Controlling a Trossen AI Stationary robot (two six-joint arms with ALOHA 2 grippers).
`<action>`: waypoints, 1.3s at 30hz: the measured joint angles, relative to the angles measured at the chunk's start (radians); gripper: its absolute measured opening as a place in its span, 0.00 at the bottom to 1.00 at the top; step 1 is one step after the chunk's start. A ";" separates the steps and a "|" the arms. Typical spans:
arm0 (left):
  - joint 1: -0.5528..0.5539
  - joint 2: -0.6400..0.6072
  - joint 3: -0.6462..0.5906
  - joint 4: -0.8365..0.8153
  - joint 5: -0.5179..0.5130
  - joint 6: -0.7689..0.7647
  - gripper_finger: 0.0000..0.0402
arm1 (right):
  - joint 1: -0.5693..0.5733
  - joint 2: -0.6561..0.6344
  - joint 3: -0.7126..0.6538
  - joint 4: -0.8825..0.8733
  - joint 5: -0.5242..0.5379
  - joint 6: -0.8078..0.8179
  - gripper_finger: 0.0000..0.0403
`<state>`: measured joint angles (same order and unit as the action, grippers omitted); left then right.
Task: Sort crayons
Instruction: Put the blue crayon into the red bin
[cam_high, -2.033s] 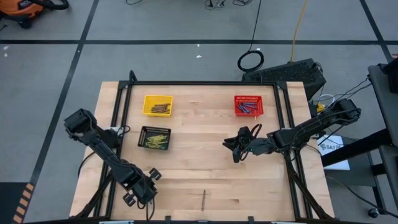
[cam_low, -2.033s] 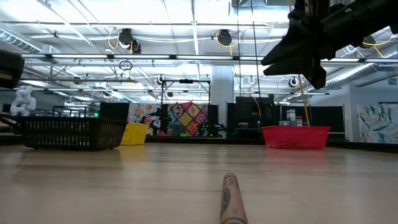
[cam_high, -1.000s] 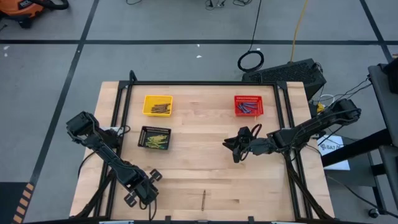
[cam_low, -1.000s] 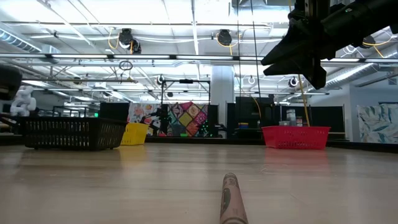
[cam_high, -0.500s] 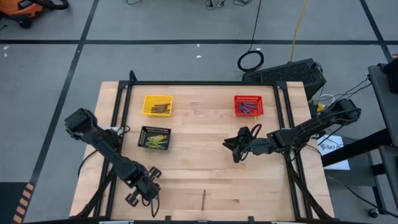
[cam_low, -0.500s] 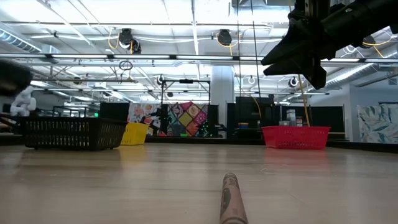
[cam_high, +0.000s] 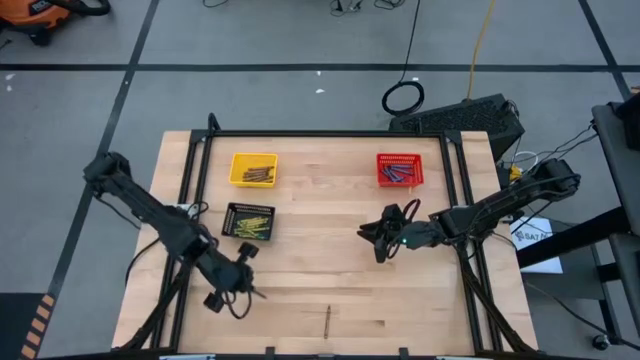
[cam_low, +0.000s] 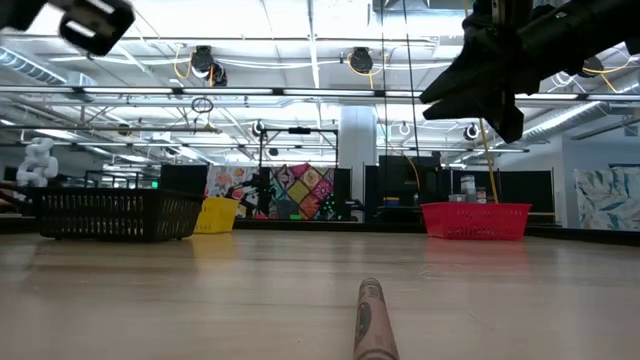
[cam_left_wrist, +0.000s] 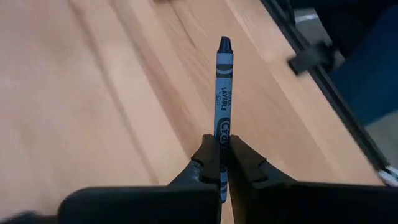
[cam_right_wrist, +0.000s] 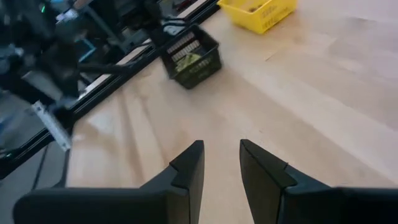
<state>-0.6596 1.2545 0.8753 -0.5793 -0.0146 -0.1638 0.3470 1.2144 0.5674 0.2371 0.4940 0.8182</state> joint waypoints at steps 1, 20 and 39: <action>0.007 -0.020 0.000 -0.001 -0.017 0.019 0.00 | 0.000 0.000 0.000 0.006 -0.011 -0.004 0.22; 0.273 -0.115 0.002 0.307 -0.204 0.173 0.00 | 0.022 0.097 0.000 0.524 -0.022 -0.467 0.22; 0.340 -0.030 0.002 0.616 -0.212 0.016 0.00 | 0.024 0.424 0.205 0.873 -0.021 -0.885 0.22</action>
<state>-0.3199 1.2243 0.8776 0.0363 -0.2264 -0.1482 0.3706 1.6381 0.7725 1.1099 0.4732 -0.0671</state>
